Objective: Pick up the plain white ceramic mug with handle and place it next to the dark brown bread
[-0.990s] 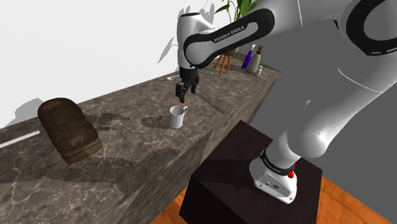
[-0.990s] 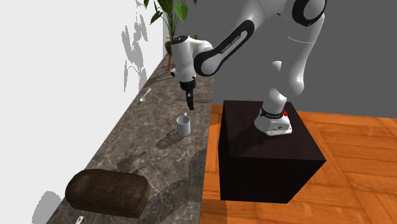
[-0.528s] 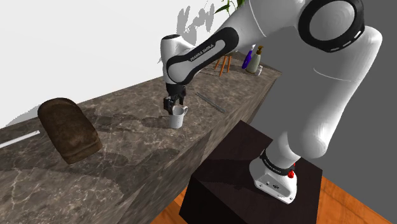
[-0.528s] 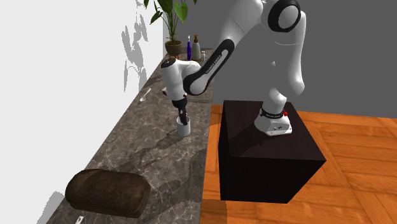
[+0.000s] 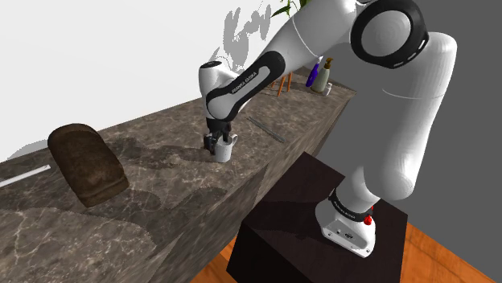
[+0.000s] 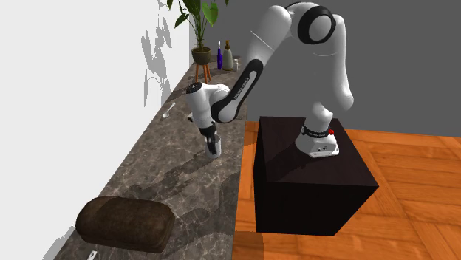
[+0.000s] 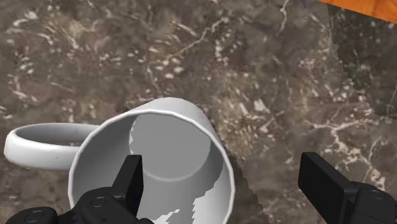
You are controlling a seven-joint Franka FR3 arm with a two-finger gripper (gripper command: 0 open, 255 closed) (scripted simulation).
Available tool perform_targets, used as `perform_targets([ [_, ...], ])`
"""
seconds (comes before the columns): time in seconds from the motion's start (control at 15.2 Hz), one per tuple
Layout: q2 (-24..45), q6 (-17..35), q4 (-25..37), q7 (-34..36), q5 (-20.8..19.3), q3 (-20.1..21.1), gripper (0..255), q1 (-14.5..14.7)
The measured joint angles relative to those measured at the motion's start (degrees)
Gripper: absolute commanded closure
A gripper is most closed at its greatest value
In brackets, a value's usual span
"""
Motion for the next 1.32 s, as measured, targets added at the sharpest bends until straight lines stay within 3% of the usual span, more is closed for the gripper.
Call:
perform_targets([
  [0.53,1.38,1.71,-0.32,0.18,-0.24,-0.11,0,0.07],
  [0.59,1.38,1.71,-0.32,0.18,-0.24,-0.11,255,0.07],
  [1.32,1.05,1.41,-0.33,0.14,-0.19,-0.09,255,0.05],
])
